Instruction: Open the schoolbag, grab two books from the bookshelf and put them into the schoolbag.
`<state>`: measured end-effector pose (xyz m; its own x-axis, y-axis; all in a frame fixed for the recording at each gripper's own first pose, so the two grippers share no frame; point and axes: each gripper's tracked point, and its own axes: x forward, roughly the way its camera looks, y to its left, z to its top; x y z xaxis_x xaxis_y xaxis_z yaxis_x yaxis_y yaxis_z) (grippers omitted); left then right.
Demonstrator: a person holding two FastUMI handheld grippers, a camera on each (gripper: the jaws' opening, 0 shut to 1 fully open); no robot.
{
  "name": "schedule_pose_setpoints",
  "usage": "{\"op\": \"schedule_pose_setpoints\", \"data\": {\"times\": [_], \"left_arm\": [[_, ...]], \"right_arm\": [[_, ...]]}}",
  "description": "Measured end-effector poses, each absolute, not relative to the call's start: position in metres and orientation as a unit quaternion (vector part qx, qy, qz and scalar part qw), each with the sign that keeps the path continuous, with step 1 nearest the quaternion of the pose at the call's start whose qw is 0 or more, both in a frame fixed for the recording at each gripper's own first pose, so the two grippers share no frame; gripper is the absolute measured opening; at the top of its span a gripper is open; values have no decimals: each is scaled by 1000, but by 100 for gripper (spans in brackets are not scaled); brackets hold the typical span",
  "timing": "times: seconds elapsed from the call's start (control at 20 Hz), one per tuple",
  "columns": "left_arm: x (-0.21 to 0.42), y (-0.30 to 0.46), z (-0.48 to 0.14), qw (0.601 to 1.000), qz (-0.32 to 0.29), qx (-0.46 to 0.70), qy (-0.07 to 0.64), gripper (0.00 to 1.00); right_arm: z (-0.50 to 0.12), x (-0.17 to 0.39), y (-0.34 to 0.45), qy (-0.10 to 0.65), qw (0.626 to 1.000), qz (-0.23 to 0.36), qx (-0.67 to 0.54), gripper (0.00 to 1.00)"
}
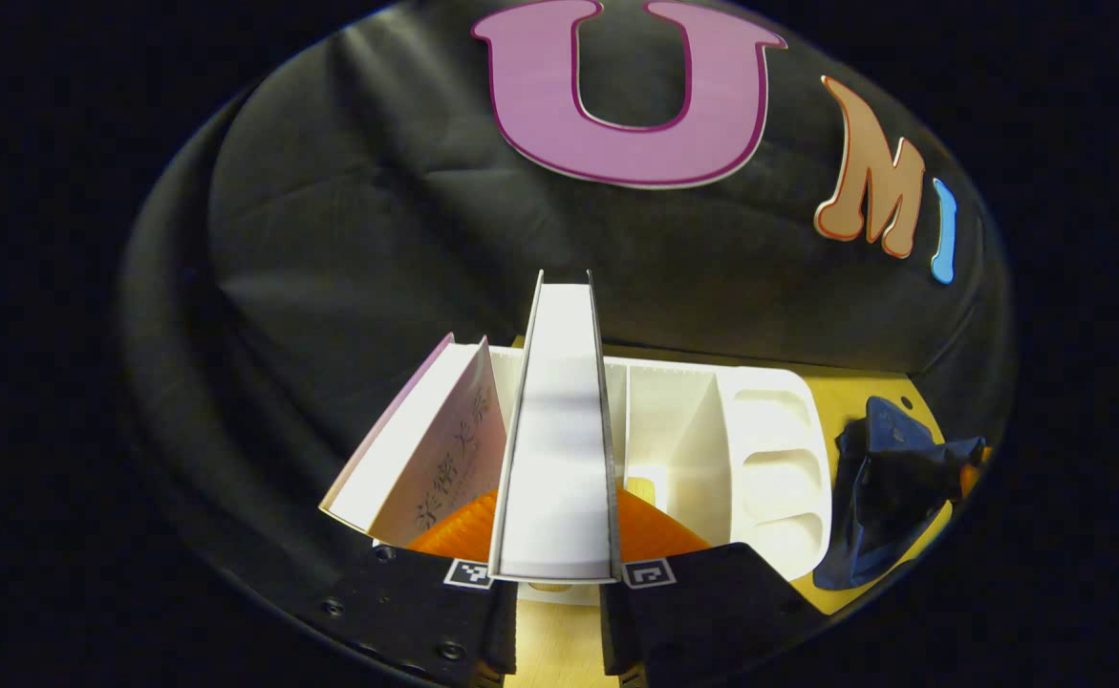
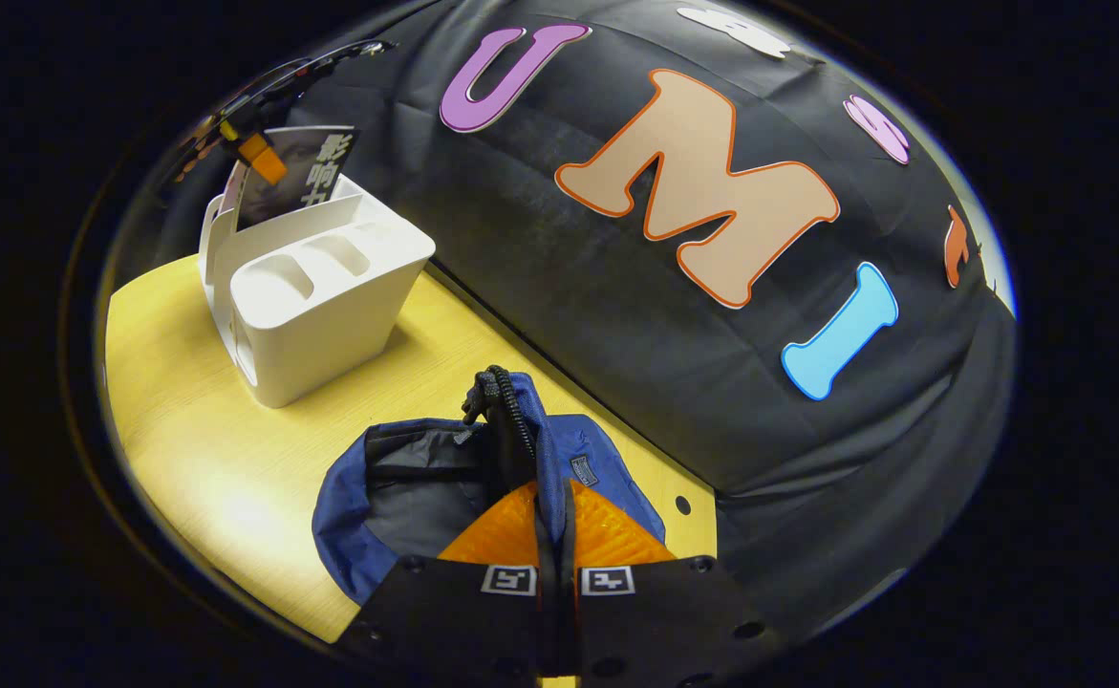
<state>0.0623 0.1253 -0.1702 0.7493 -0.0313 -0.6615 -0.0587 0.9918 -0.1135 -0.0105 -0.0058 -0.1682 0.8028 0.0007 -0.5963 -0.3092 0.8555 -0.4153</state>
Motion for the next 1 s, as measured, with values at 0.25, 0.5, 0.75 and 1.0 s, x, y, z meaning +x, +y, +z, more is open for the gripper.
{"op": "schedule_pose_setpoints", "data": {"times": [0.25, 0.5, 0.75, 1.0], "left_arm": [[58, 127, -120, 945, 4, -68, 319, 31], [50, 122, -75, 957, -5, -66, 281, 31], [40, 93, -50, 954, -46, -133, 266, 31], [28, 43, -40, 934, -101, -216, 265, 31]], "right_arm": [[-169, -11, -8, 300, 916, 87, -251, 2], [-169, -10, -8, 298, 916, 95, -252, 3], [-169, -7, -8, 298, 916, 104, -249, 2], [-168, -5, -12, 297, 917, 109, -245, 3]]}}
